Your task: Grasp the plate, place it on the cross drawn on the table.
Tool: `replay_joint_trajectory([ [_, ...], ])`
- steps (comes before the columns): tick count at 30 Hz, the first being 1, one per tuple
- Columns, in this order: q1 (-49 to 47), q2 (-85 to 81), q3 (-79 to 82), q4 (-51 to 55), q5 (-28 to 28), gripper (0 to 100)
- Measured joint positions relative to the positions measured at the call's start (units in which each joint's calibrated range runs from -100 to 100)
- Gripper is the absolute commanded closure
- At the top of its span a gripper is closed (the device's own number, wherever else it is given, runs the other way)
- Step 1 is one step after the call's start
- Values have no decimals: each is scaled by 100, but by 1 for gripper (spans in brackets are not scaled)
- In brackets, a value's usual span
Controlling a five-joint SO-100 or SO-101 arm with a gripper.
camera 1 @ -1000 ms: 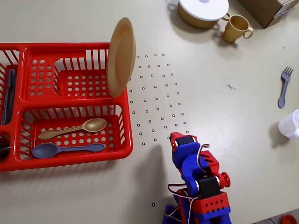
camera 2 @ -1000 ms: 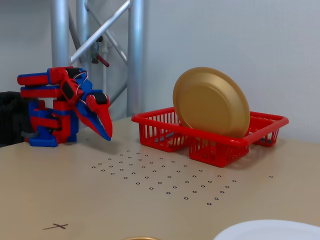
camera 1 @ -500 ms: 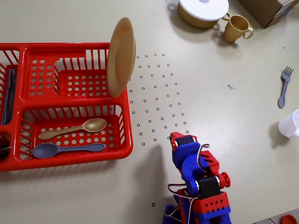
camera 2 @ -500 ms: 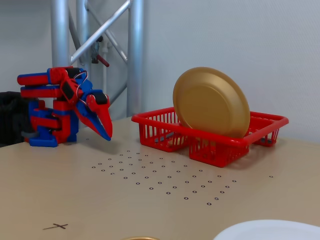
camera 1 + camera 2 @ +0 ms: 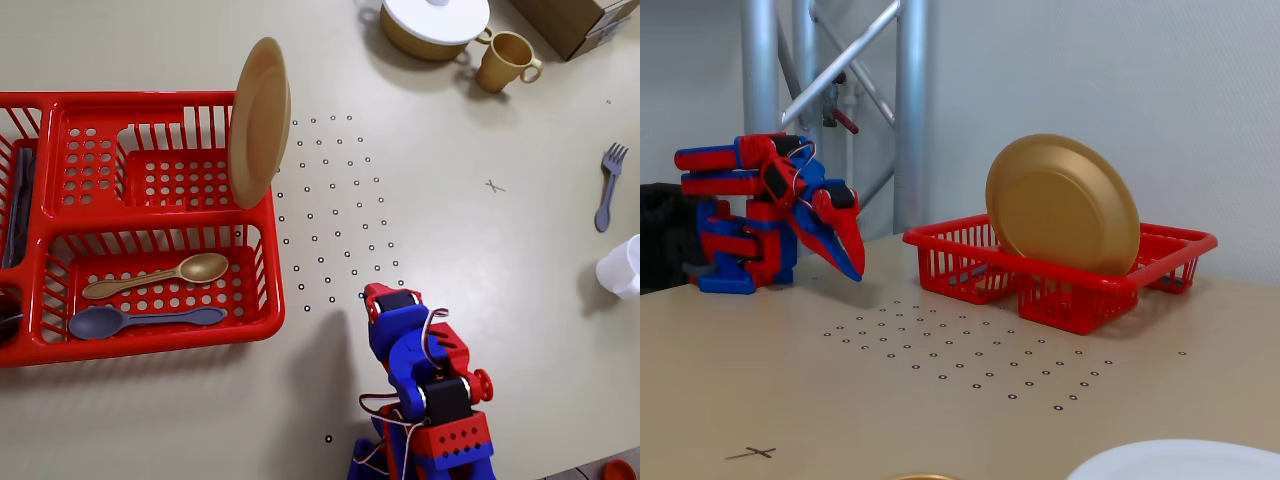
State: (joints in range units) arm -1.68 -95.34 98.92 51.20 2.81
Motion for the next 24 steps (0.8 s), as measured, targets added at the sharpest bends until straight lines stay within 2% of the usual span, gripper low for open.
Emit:
replay_joint_trajectory([
  [13, 0, 0, 0, 0, 0, 100],
  [20, 0, 0, 0, 0, 63, 93],
  [24, 0, 0, 0, 0, 54, 98],
])
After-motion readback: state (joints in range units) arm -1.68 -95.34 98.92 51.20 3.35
